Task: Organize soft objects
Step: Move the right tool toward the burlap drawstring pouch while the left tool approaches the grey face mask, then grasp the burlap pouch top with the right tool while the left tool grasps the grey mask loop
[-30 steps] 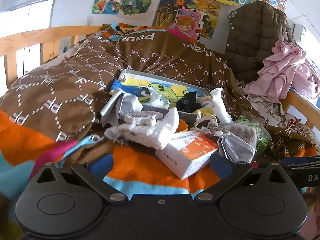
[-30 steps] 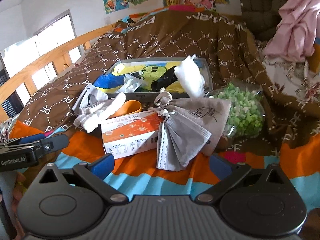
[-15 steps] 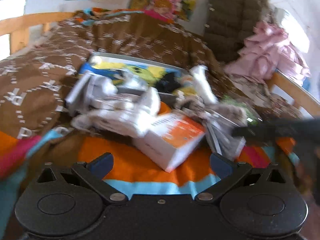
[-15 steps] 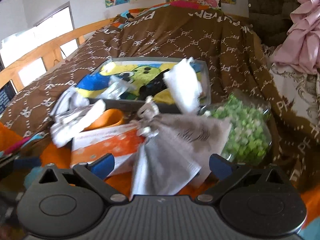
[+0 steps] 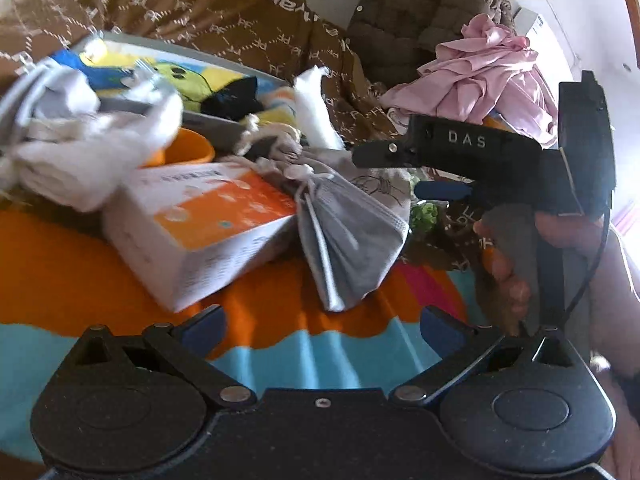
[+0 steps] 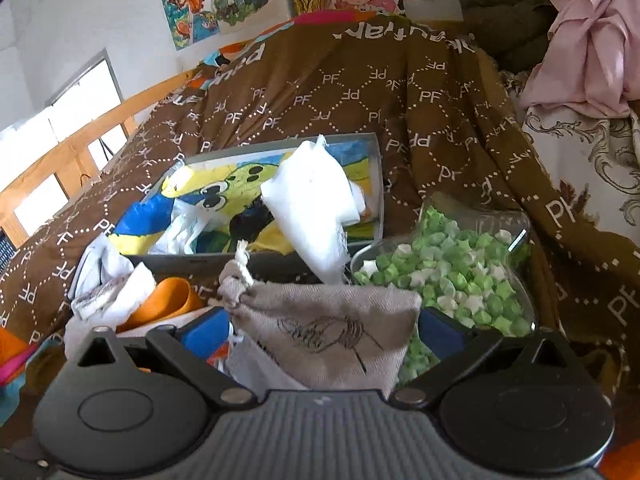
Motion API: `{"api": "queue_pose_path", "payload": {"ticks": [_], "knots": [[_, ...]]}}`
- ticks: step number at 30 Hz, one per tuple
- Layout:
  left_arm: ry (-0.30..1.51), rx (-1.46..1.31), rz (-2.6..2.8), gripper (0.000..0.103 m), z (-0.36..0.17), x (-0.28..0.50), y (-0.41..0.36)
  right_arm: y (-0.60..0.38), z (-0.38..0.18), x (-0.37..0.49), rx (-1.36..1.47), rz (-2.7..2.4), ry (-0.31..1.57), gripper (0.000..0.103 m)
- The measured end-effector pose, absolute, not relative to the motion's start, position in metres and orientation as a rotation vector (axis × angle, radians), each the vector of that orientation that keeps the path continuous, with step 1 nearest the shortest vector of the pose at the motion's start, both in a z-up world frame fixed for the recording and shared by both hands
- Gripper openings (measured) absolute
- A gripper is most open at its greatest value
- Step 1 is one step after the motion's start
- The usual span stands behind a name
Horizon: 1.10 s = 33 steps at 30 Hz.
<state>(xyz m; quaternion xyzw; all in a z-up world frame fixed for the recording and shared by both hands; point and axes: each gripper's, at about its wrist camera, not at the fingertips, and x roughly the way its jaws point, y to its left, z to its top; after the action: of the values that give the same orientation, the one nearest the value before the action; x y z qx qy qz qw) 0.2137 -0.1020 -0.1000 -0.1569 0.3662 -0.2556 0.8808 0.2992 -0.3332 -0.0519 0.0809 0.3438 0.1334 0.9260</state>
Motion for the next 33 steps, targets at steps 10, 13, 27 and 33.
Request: {"api": "queue_pose_path", "payload": {"ticks": [10, 13, 27, 33], "knots": [[0.758, -0.425, -0.528, 0.102, -0.117, 0.240, -0.129, -0.327, -0.055, 0.301, 0.183, 0.356, 0.685, 0.103], [0.756, -0.436, -0.535, 0.102, -0.119, 0.241, -0.127, -0.328, -0.055, 0.302, 0.222, 0.395, 0.692, 0.103], [0.716, -0.542, -0.543, 0.101, -0.127, 0.234, -0.131, -0.312, -0.051, 0.307, 0.078, 0.385, 0.590, 0.102], [0.706, -0.607, -0.513, 0.100, -0.129, 0.237, -0.133, -0.302, -0.061, 0.321, 0.013, 0.430, 0.628, 0.101]]}}
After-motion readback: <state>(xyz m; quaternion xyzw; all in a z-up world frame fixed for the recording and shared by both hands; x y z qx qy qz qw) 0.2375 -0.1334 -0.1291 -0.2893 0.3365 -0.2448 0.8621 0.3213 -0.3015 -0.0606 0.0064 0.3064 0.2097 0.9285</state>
